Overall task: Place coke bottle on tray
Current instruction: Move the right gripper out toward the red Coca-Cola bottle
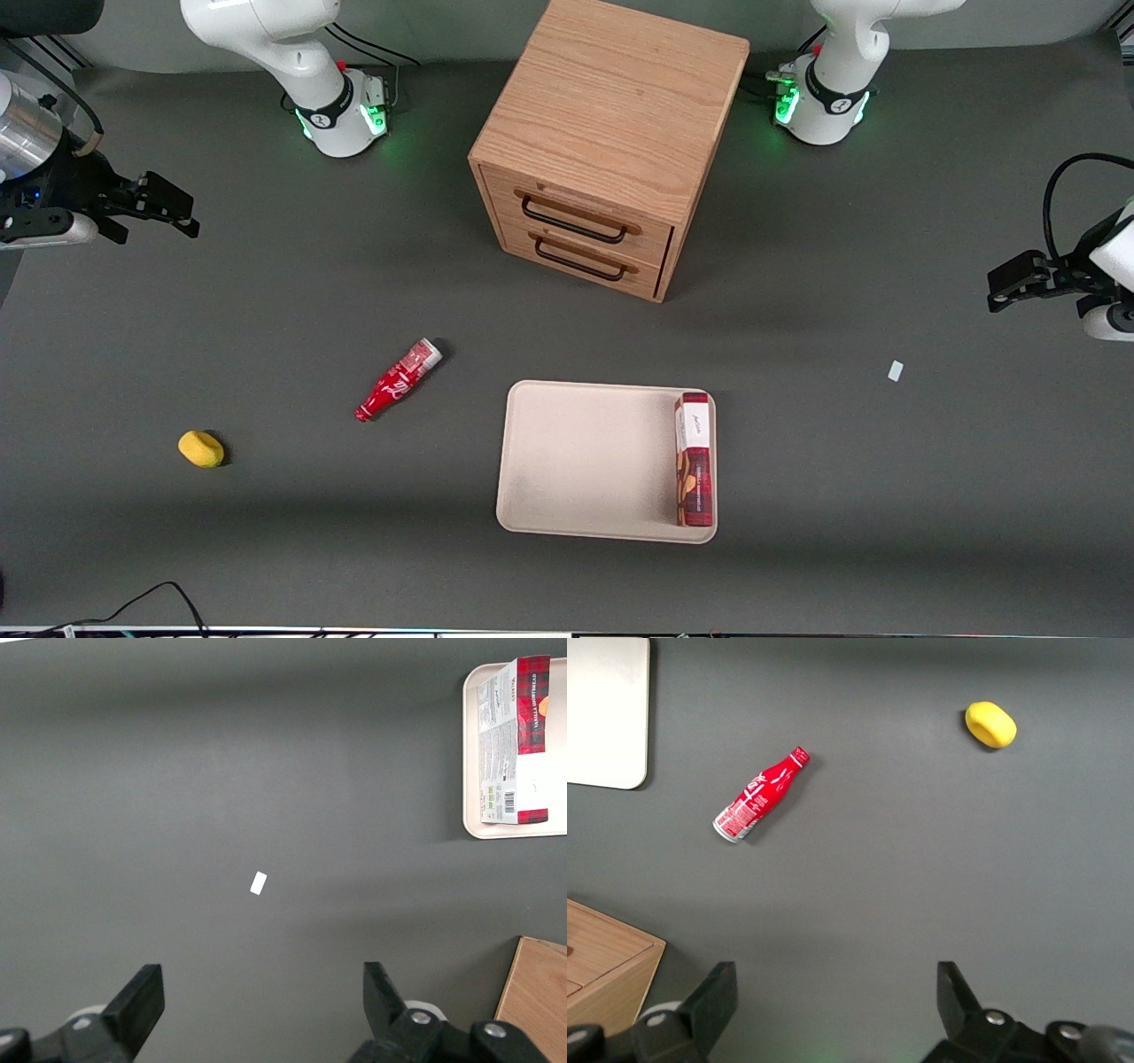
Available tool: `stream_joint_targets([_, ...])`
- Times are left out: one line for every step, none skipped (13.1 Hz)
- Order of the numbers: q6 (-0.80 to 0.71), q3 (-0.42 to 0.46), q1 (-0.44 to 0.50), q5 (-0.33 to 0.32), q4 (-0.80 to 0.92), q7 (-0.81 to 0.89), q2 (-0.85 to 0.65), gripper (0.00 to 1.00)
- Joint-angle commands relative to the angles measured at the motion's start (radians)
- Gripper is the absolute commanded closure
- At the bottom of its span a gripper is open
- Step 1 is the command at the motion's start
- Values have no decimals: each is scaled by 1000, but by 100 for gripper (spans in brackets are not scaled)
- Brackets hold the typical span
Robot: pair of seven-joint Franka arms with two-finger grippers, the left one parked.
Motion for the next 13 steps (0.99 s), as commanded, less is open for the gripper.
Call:
stream_joint_targets([-46, 14, 9, -20, 47, 48, 30, 0])
stream_joint_targets([-46, 16, 9, -20, 51, 66, 36, 0])
stream_joint_targets([-46, 16, 9, -17, 60, 100, 48, 0])
stream_joint_targets([-46, 19, 9, -13, 70, 139, 63, 0])
stream_joint_targets([-46, 33, 14, -10, 71, 190, 77, 0])
stream_joint_targets([-37, 57, 22, -8, 74, 253, 102, 0])
stream_joint_targets([-15, 79, 20, -3, 74, 328, 129, 0])
stream_joint_targets([31, 93, 20, 21, 69, 411, 163, 0])
stream_joint_targets([72, 102, 20, 62, 63, 492, 198, 0])
stream_joint_targets([107, 106, 22, 88, 60, 560, 229, 0])
stream_joint_targets([138, 123, 22, 90, 57, 627, 256, 0])
stream_joint_targets([170, 142, 22, 90, 55, 694, 287, 0])
stream_joint_targets([207, 151, 22, 89, 51, 745, 321, 0])
